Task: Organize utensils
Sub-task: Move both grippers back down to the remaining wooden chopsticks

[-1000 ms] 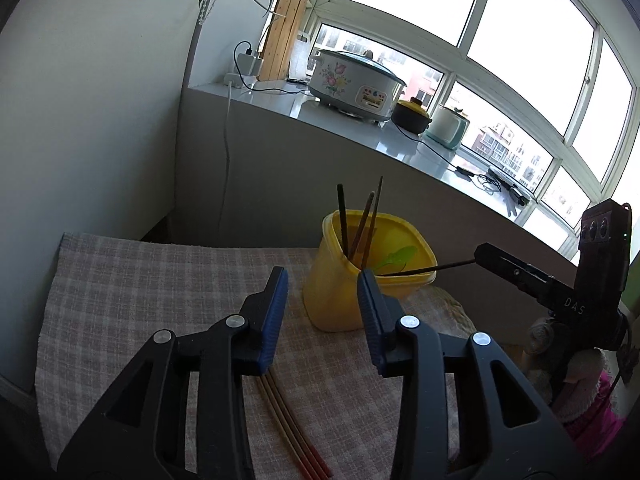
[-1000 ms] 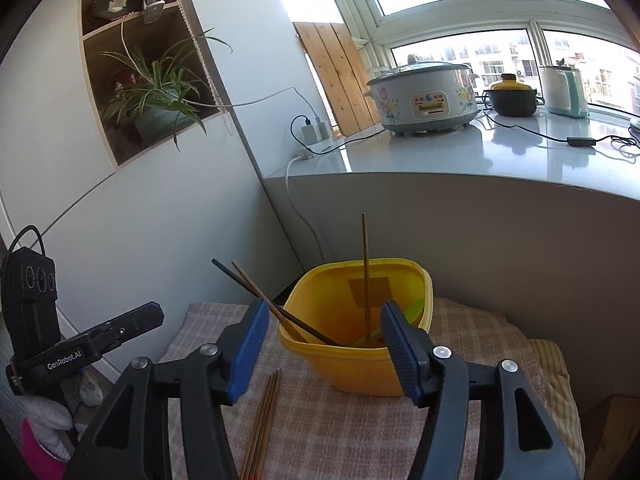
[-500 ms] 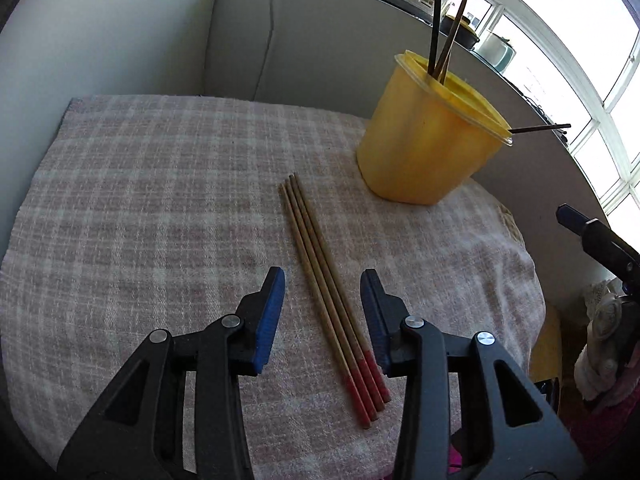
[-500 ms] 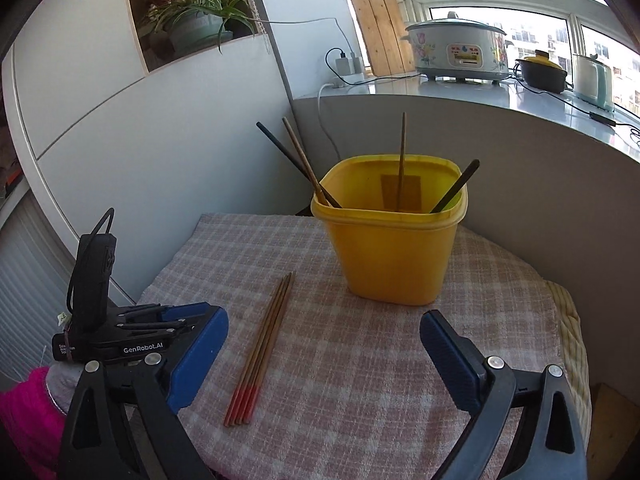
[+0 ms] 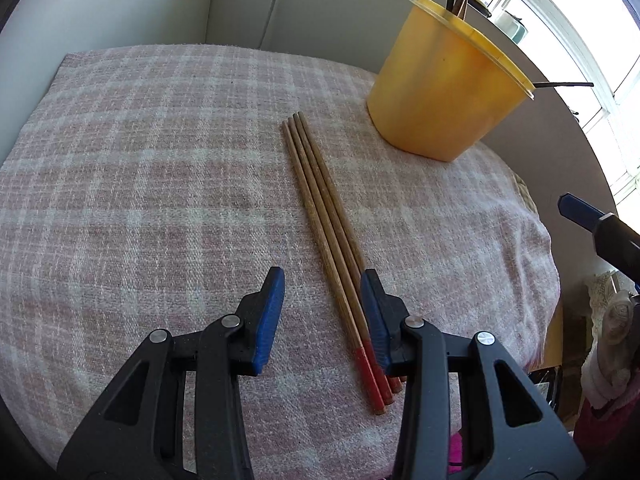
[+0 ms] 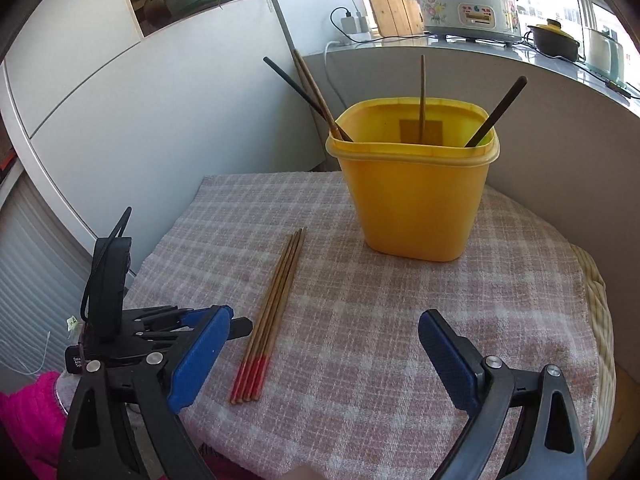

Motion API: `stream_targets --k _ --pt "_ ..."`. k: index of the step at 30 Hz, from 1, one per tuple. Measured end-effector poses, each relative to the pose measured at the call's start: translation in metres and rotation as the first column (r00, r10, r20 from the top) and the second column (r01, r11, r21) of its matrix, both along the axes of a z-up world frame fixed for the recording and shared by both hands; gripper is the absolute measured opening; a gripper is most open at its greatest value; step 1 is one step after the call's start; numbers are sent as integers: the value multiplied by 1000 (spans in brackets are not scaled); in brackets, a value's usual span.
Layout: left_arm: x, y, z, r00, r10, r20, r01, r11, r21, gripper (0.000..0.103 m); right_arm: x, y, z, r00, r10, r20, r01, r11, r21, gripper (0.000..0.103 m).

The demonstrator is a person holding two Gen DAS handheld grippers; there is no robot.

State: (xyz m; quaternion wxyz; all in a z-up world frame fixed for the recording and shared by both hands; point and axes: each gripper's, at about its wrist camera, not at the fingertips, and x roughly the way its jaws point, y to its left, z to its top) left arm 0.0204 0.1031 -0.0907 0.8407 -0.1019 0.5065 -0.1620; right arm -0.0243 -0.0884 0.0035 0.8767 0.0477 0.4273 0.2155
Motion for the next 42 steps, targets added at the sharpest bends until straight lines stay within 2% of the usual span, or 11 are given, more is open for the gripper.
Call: stream_targets --k 4,10,17,19,22,25,32,42 --pt "4 -2 -5 1000 6 -3 -6 1000 18 39 0 4 -6 1000 2 -3 -2 1000 -17 88" --pt "8 -2 -6 1000 4 4 -5 999 41 39 5 10 -23 998 25 -56 -26 999 -24 78" --pt "21 -11 -9 1000 -14 9 13 997 78 39 12 15 -28 999 16 -44 -18 999 -44 76" --pt "25 -11 -10 1000 -16 10 15 996 85 35 15 17 -29 998 29 -47 -31 999 -40 71" --pt "32 -10 -11 1000 -15 4 14 996 89 29 21 20 -34 997 46 -66 -49 998 -42 70" --pt "40 -11 -12 1000 -20 -2 21 994 103 28 29 21 -42 990 70 -122 -71 997 -3 65" --pt "58 -21 -15 1000 -20 -9 21 993 116 28 51 21 -63 974 45 -221 -37 998 42 65" --pt "58 -40 -16 999 -34 16 32 991 129 28 54 28 -67 974 51 -222 -51 999 5 65"
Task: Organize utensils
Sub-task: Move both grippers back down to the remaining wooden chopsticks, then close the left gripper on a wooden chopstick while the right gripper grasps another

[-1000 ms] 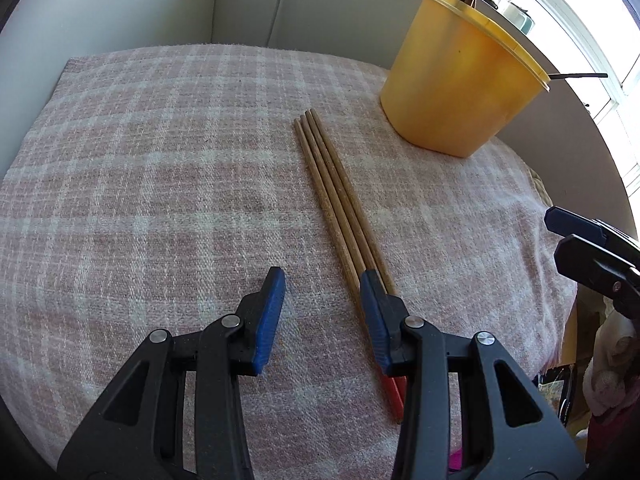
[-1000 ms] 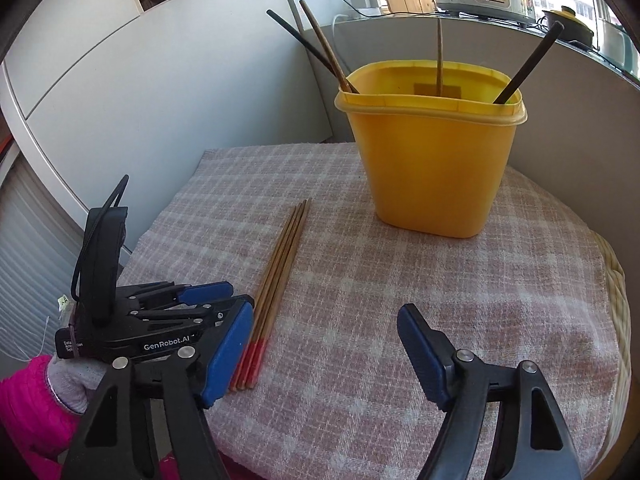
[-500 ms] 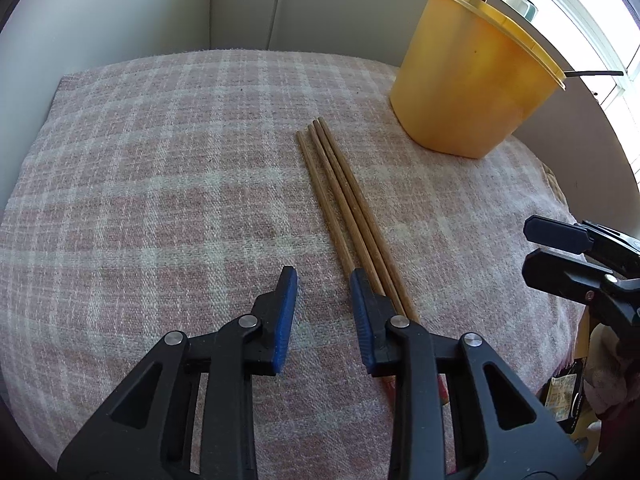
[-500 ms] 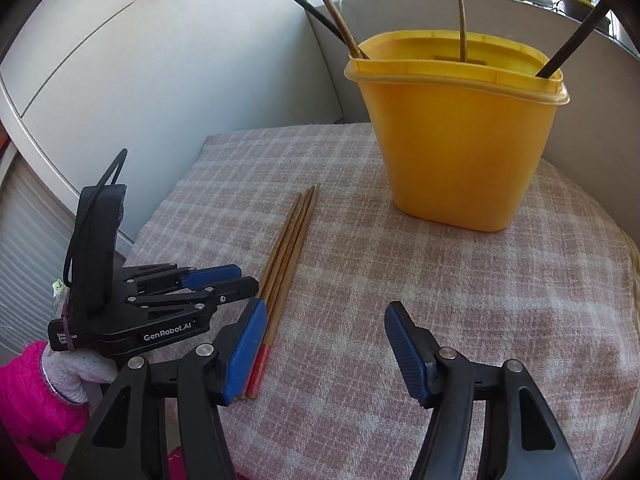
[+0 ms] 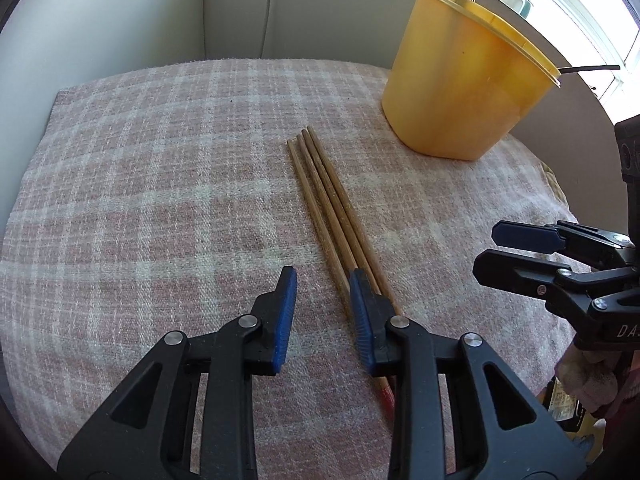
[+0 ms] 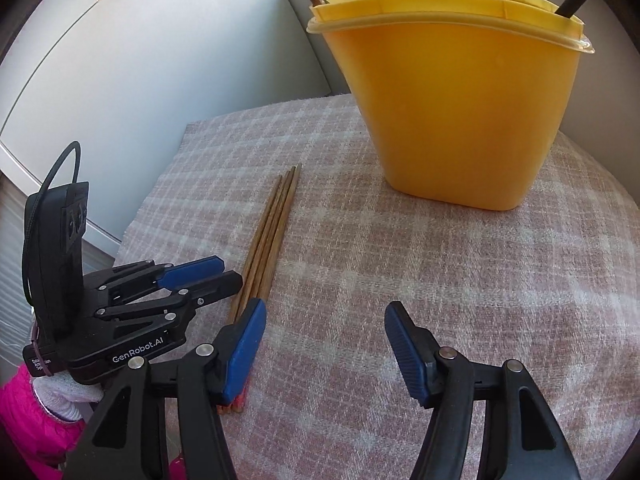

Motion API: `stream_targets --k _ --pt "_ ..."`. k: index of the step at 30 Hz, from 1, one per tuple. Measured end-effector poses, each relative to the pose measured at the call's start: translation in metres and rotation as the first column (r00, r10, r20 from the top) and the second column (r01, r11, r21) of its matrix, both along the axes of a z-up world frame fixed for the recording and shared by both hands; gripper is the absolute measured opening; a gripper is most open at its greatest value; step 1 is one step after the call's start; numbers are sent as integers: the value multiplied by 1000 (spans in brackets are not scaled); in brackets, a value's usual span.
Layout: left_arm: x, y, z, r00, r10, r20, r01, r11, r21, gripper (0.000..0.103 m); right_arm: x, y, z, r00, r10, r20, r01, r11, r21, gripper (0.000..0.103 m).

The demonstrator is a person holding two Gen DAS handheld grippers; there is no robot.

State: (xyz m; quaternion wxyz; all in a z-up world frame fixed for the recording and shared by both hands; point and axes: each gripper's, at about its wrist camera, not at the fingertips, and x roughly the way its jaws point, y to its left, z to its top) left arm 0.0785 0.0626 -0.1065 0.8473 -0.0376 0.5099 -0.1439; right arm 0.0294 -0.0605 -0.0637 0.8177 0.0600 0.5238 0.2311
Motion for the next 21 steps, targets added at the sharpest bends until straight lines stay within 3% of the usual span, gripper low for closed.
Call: stream_targets --k 9,12,21 --pt "-6 -3 6 1000 -7 18 7 1000 -4 28 1 7 -3 1000 6 2 -6 999 -34 65" --pt "-4 -5 6 1000 -11 18 12 1000 -4 28 3 7 -7 1000 -10 -13 9 999 -33 56" --pt "3 -12 -3 1000 -22 5 22 1000 0 28 3 4 -5 1000 -11 -18 10 999 -39 50"
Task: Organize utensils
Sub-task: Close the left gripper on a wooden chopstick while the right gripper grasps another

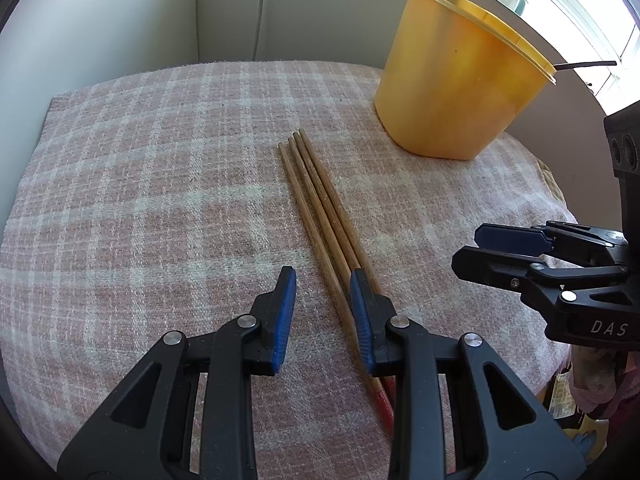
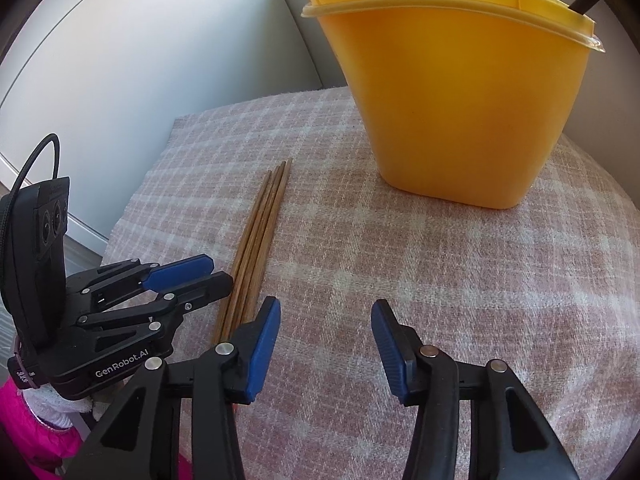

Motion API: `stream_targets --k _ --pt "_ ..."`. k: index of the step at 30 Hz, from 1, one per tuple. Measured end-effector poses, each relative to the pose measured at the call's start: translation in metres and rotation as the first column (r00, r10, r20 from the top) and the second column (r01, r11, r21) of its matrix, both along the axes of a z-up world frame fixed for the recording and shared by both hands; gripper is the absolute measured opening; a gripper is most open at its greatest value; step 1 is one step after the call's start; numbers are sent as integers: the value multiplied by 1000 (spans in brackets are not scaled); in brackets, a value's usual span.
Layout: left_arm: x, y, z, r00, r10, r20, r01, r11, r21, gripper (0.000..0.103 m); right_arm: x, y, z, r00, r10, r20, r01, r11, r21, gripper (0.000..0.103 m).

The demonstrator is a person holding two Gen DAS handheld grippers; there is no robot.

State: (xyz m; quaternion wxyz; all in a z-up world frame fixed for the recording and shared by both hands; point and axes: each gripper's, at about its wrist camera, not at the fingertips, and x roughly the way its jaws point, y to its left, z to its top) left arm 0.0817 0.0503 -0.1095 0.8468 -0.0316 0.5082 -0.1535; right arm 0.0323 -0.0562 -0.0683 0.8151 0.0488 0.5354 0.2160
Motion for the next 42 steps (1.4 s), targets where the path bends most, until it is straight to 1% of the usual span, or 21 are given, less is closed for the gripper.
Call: stream_targets --k 2,7,12,16,17,18,20,21,23,25,27,29,33,37,39,40,42 --pt "8 -2 -7 1000 5 -17 -5 1000 -6 28 1 1 1 1000 7 2 -7 1000 0 50" --pt "17 2 -11 999 24 -47 -25 999 -32 28 4 8 2 1000 28 2 -28 1000 2 50" --pt "26 0 -14 998 26 -58 -27 999 -24 28 8 12 3 999 38 0 -38 999 -3 50" --pt "46 2 -18 993 40 -110 -48 996 -73 28 14 14 2 999 32 -28 -31 999 19 50" --pt "50 3 -19 992 44 -119 -53 996 -78 27 16 15 1 999 30 -43 -29 999 32 50" --pt "54 5 -21 991 46 -124 -56 995 -77 20 18 15 0 998 27 -57 -25 999 43 50" --pt "59 7 -23 991 41 -131 -52 995 -80 16 22 18 -1 996 30 -78 -26 998 56 45" --pt "60 7 -24 991 39 -131 -50 996 -77 13 24 20 -3 995 31 -91 -26 998 54 38" --pt "61 9 -25 991 34 -129 -43 996 -73 11 29 24 -6 993 29 -115 -22 998 63 36" --pt "59 10 -25 992 29 -124 -37 997 -64 10 35 29 -10 988 39 -148 -27 996 81 31" --pt "57 12 -24 992 23 -120 -30 998 -57 9 40 36 -13 984 46 -171 -31 995 90 30" --pt "55 17 -21 993 27 -118 -34 998 -55 9 43 42 -16 982 41 -182 -28 997 76 28" --pt "46 38 -17 993 28 -111 -34 998 -53 9 50 52 -23 979 23 -204 -14 999 48 21" --pt "35 65 -13 993 33 -113 -40 997 -66 9 52 59 -25 980 19 -199 -14 1000 28 19" --pt "33 71 -12 993 31 -113 -39 997 -65 9 52 61 -25 979 26 -201 -21 999 25 17" --pt "32 74 -11 993 30 -113 -38 997 -65 9 52 62 -26 980 23 -199 -21 1000 12 15" --pt "31 77 -9 993 32 -114 -39 997 -65 9 52 64 -26 980 25 -198 -27 1000 -6 13"
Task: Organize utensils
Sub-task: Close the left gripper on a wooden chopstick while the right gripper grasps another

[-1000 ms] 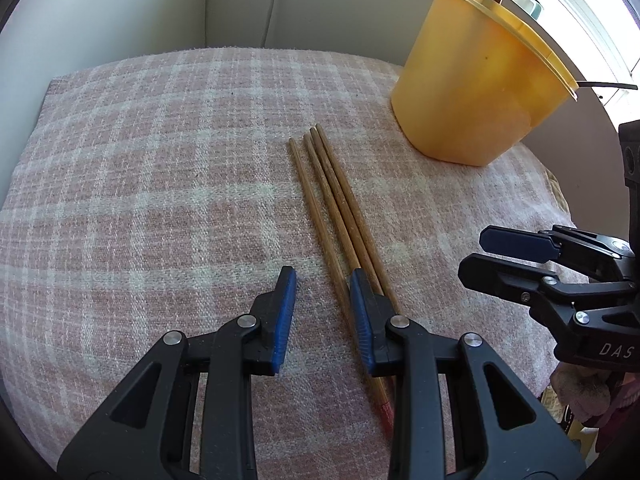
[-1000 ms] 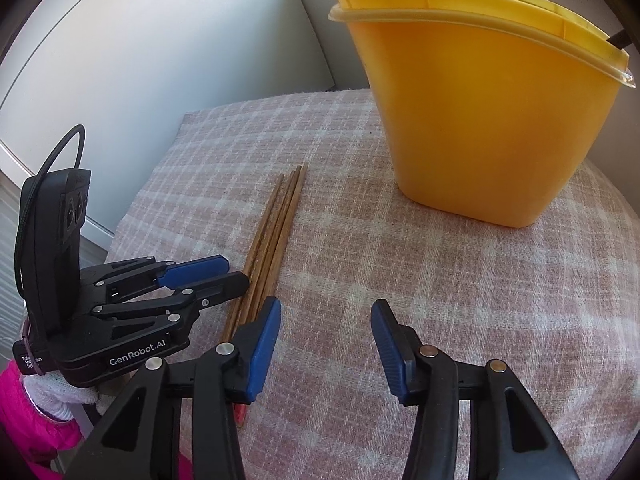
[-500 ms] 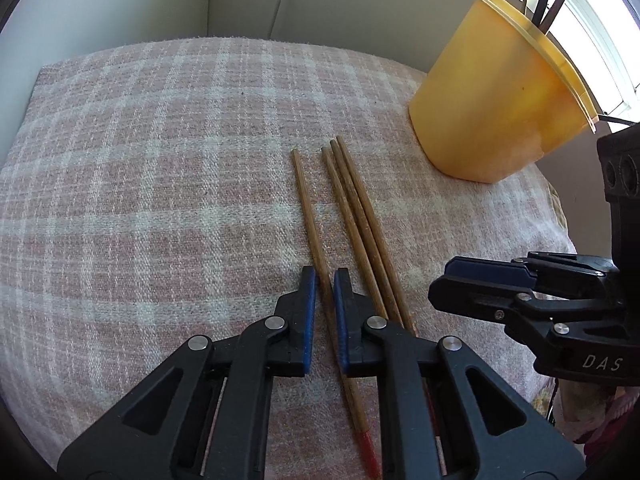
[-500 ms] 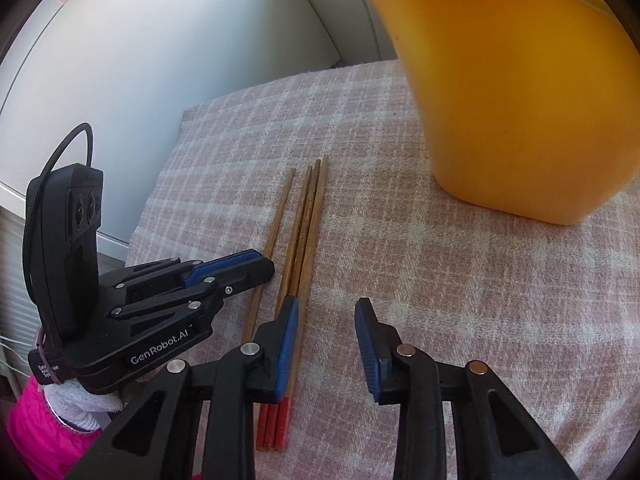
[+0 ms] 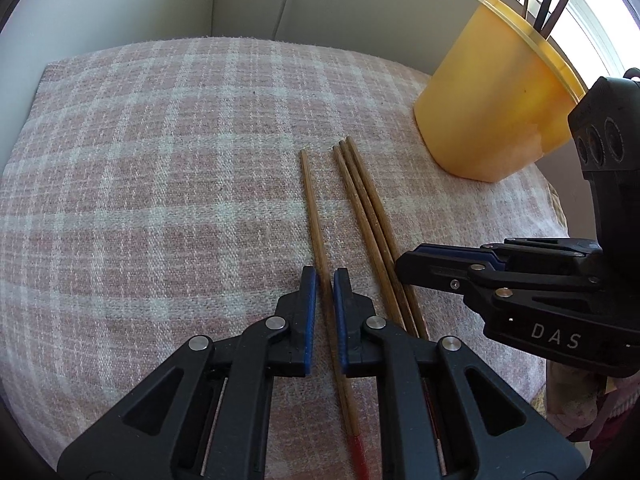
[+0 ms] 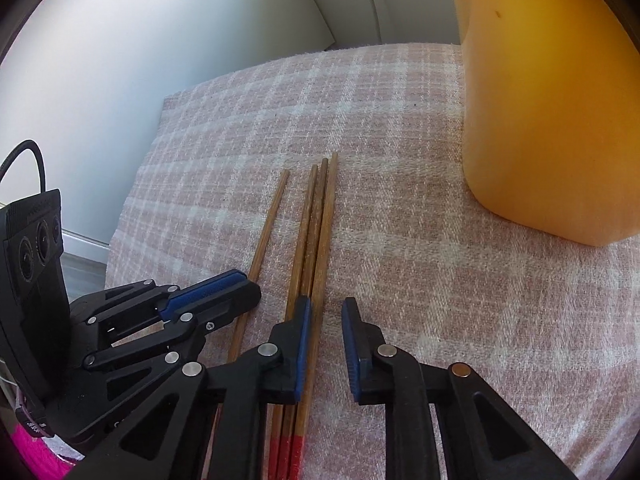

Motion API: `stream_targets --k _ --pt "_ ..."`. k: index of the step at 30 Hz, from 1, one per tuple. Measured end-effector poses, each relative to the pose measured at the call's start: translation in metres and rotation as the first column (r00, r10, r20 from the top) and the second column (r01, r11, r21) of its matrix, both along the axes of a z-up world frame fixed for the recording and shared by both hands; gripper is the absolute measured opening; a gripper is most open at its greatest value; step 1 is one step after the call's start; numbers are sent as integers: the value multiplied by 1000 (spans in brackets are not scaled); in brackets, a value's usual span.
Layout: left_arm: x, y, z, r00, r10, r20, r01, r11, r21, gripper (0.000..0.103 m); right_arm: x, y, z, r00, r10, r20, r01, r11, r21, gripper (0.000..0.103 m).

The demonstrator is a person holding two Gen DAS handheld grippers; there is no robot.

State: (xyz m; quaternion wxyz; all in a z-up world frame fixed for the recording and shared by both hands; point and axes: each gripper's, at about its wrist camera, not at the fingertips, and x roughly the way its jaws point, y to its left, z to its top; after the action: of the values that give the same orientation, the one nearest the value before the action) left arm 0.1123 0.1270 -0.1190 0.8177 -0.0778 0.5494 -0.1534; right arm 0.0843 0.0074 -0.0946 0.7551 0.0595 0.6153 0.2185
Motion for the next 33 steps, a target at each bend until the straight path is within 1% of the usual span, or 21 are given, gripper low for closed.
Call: stream_targets --k 4,9,12,14,15,16,18,21,23,26,27,29,31,33 --pt "-2 -4 1 1000 -1 2 1 1000 16 9 1 1 2 1000 6 7 -6 999 -42 13" --pt "1 -13 1 1000 15 -9 -14 999 34 9 7 8 -2 1000 8 -13 -9 999 -46 13" --pt "2 -13 3 1000 10 -9 -9 999 42 9 8 16 -3 1000 13 -5 -13 997 -71 12" --pt "0 -15 6 1000 -2 -6 2 999 52 9 8 14 -2 1000 9 -8 -9 997 -82 9" --pt "-1 -13 7 1000 -1 -2 1 998 60 9 8 12 -3 1000 1 -12 -2 996 -87 4" --pt "-2 -11 8 1000 -2 0 2 998 69 9 8 10 -2 1000 -5 -16 3 996 -91 3" --pt "-3 -5 11 1000 -2 2 2 997 81 9 8 9 -1 1000 0 -16 -2 995 -102 3" --pt "-2 3 13 1000 8 -6 -7 997 77 9 9 9 -2 1000 3 -18 -6 994 -113 4" --pt "11 5 15 1000 18 -10 -17 997 79 9 12 11 -2 1000 -9 -24 7 994 -111 7" --pt "16 -2 17 1000 -6 14 5 995 99 9 14 16 -2 1000 -8 -10 6 993 -121 7" --pt "16 -1 18 1000 -11 12 10 996 94 7 13 17 -2 1000 -3 -5 2 992 -126 6" --pt "16 7 19 1000 5 -2 -5 999 52 5 11 17 -2 1000 1 3 -1 992 -122 5" --pt "17 17 19 999 36 -3 -36 999 18 4 9 12 -2 1000 -13 -5 12 996 -91 4" --pt "10 27 25 999 53 9 -53 998 -17 4 6 6 0 1000 -22 -6 22 998 -56 4"
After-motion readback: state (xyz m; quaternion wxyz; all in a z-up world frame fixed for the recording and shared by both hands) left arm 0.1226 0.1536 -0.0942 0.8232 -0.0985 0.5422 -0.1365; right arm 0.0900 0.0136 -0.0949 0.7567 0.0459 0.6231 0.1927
